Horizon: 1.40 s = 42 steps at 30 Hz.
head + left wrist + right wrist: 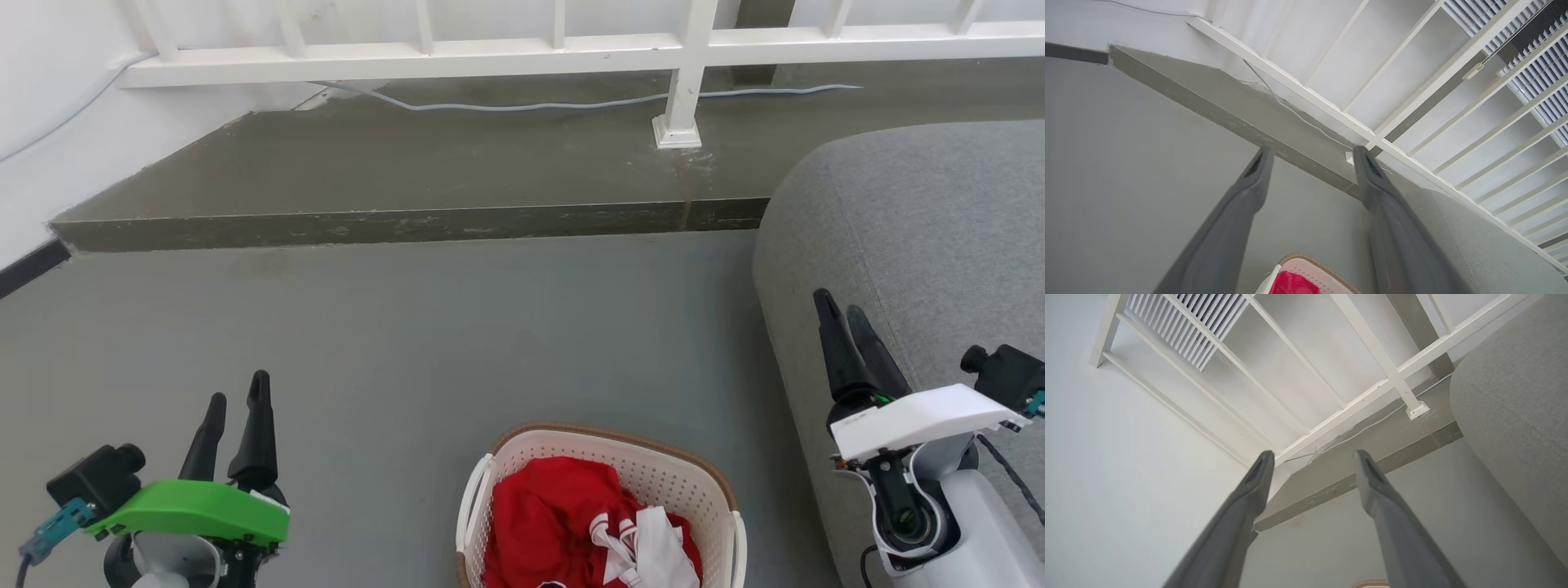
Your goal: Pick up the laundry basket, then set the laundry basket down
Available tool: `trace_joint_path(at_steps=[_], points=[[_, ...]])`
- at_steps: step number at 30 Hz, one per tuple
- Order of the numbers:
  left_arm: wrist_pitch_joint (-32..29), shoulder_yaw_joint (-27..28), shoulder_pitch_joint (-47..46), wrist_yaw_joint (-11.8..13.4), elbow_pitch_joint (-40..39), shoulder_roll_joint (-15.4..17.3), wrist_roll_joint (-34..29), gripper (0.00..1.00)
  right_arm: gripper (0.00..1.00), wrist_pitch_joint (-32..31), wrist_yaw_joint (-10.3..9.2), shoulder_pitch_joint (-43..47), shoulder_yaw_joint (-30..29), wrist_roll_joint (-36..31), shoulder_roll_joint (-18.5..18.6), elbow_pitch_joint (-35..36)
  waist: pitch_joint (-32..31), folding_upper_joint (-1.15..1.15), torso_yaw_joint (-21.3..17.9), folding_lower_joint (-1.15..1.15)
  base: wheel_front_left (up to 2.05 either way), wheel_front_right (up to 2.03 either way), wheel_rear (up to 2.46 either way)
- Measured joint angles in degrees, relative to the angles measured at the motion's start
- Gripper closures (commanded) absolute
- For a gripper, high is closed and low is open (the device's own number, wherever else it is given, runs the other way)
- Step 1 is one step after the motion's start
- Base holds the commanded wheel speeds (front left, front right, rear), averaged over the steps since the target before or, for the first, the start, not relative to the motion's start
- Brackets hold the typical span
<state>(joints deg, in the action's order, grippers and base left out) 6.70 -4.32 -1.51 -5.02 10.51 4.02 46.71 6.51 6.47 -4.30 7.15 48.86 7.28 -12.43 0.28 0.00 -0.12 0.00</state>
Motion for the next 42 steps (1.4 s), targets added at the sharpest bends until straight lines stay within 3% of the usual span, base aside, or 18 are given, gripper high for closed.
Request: trace_joint_path(at_steps=[42], points=[[7.73,-2.14,-0.01,-0.30,-4.86,-0.94,-29.45,0.00,0.00,7.91,0.04,-0.30,2.91,-30.26,-0.26,1.19,0.20,0.00,0.06,0.00,0.00,0.00,0.00]])
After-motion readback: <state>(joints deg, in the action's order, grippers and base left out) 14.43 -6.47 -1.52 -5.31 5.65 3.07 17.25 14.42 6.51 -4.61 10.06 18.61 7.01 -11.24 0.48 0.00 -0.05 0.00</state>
